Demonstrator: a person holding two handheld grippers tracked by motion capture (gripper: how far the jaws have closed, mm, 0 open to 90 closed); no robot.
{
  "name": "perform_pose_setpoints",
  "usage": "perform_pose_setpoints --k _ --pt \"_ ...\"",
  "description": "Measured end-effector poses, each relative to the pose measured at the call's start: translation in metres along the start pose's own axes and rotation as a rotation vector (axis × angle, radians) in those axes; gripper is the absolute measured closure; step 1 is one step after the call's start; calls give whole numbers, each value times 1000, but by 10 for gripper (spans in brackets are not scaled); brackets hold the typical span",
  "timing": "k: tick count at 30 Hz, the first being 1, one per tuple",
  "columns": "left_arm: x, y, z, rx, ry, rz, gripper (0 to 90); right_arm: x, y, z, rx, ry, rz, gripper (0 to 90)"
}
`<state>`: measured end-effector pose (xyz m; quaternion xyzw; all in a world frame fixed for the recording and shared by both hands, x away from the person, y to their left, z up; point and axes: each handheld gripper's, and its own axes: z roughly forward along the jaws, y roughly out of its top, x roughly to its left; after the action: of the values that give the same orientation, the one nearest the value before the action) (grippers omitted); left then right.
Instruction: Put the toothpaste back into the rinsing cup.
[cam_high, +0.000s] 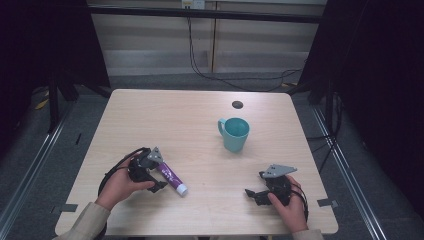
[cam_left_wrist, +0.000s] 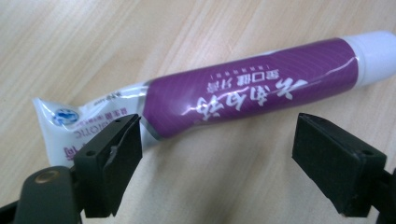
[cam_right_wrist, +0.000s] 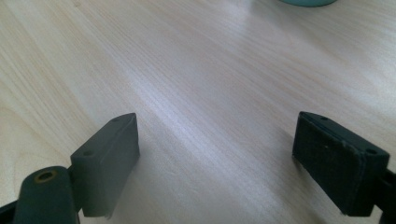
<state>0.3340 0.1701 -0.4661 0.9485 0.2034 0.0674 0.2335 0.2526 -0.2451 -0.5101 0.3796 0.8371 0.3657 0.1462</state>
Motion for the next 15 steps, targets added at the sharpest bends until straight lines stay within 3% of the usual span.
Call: perform_pose_setpoints --k 10,15 --pt "5 9 6 6 -23 47 157 0 0 0 0 0 -1 138" --pt "7 9 7 -1 -35 45 154 0 0 0 0 0 -1 138"
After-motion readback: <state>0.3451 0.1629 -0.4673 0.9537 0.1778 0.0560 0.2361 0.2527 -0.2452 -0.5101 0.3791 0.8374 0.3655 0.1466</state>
